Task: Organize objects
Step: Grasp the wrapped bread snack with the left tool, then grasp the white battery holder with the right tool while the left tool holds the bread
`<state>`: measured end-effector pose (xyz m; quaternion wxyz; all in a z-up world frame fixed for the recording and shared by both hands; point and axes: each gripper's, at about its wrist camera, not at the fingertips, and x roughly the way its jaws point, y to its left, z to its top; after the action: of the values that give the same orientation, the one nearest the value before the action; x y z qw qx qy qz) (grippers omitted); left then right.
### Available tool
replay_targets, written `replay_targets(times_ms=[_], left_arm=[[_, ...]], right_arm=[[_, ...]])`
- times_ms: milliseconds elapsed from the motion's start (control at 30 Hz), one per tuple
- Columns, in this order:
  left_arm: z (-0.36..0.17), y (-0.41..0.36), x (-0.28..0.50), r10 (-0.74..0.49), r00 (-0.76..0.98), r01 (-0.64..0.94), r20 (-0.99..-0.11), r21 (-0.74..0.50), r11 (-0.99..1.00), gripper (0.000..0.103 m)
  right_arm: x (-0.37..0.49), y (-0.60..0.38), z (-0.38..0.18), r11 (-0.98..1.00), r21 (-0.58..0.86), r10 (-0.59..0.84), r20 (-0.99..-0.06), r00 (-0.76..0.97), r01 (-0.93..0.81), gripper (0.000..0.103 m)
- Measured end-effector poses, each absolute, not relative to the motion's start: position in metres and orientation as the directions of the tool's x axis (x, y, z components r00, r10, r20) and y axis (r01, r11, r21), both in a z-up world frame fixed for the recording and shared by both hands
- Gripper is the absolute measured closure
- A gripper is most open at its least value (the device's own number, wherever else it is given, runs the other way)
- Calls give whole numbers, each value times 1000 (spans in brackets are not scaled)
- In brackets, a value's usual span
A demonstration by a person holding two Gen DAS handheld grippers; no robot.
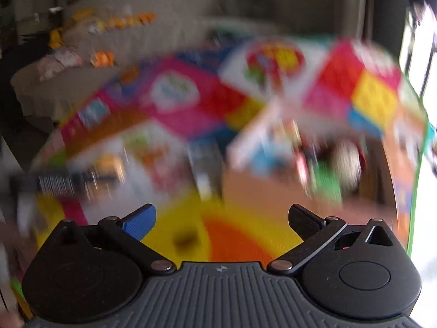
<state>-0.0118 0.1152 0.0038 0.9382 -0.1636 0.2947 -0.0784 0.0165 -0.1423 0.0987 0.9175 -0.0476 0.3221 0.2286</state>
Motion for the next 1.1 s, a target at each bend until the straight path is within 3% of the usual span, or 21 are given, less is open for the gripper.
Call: replay_targets(times_ms=[133,233,267,333,400,533,833,967,1033,1100], left_arm=[[2,121,-13,-261,820,49,-509,-392,919,40],[0,128,-15,-280,824,45,-492,-436,899,40],[-1,130,-15,-284,826,42,-487,-450,892,40],[-2,134,-16,-292,829,36,-477,-475,879,40],[-3,139,-17,-283,837,15,-468,-499,867,40],[-5,151,-20,-269,854,-24,-445,-551,834,40],[-5,156,-21,-257,862,-43,-438,-568,822,40],[-5,155,-20,-252,859,-47,-445,-560,827,40],[-5,153,-19,-252,857,-43,-449,-549,834,41],[-4,149,-19,-241,855,-40,-459,-523,852,41]], right_arm=[[101,-114,113,853,337,515,-674,529,-400,0],[156,-81,93,901,251,417,-730,542,-355,3],[171,-69,83,922,167,349,-749,563,-349,8],[193,-50,63,941,72,255,-793,553,-330,34],[206,-46,48,953,76,226,-825,517,-294,40],[198,-50,37,950,134,257,-846,467,-281,39],[75,-68,42,865,235,405,-849,339,-444,39],[24,-90,44,847,165,395,-832,390,-506,37],[-2,-103,48,849,86,370,-801,471,-521,15],[-21,-119,50,862,53,357,-769,531,-504,2]])
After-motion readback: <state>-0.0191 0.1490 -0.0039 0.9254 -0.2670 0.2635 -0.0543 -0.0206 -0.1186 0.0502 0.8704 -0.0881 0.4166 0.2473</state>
